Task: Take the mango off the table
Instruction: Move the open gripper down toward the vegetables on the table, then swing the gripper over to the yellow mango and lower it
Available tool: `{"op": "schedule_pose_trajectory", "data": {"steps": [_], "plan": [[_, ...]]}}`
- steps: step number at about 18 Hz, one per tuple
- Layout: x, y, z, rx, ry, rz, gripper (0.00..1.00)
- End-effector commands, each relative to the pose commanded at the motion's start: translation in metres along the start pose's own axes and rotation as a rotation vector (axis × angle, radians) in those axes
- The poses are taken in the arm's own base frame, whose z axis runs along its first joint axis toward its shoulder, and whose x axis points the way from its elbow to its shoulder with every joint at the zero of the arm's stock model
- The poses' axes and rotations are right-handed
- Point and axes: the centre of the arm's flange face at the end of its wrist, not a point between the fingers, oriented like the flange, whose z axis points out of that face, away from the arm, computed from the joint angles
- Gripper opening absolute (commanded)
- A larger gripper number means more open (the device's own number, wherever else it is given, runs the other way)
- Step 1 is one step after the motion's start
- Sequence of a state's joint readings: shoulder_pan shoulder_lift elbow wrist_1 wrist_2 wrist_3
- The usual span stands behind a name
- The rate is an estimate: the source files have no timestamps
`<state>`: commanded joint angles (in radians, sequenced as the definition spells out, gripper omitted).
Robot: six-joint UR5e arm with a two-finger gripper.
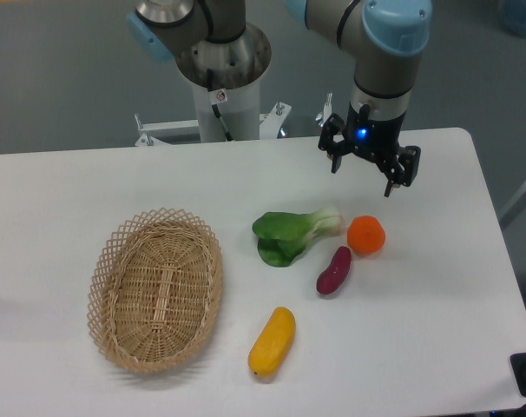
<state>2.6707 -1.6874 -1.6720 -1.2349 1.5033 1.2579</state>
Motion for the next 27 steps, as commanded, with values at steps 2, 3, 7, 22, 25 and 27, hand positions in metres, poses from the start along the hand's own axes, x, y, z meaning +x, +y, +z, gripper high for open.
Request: {"op": "schedule_pose_trajectory", "data": {"steps": [2, 3, 7, 22, 25, 27], "plan": [[0.001, 0.001, 0.004, -0.001, 0.003, 0.000, 1.00], [0.000, -0.001, 0.003, -0.001, 0.000, 0.002, 1.00], [0.002, -0.002, 0.007, 0.016, 0.014, -0.055, 1.00], [0.028, -0.096, 0.063, 0.178, 0.014, -0.282, 1.00], [0.038, -0.133, 0.093, 0.197, 0.011, -0.269, 1.00], [0.040, -0.143, 0.115, 0.187, 0.030, -0.249, 1.00]]}}
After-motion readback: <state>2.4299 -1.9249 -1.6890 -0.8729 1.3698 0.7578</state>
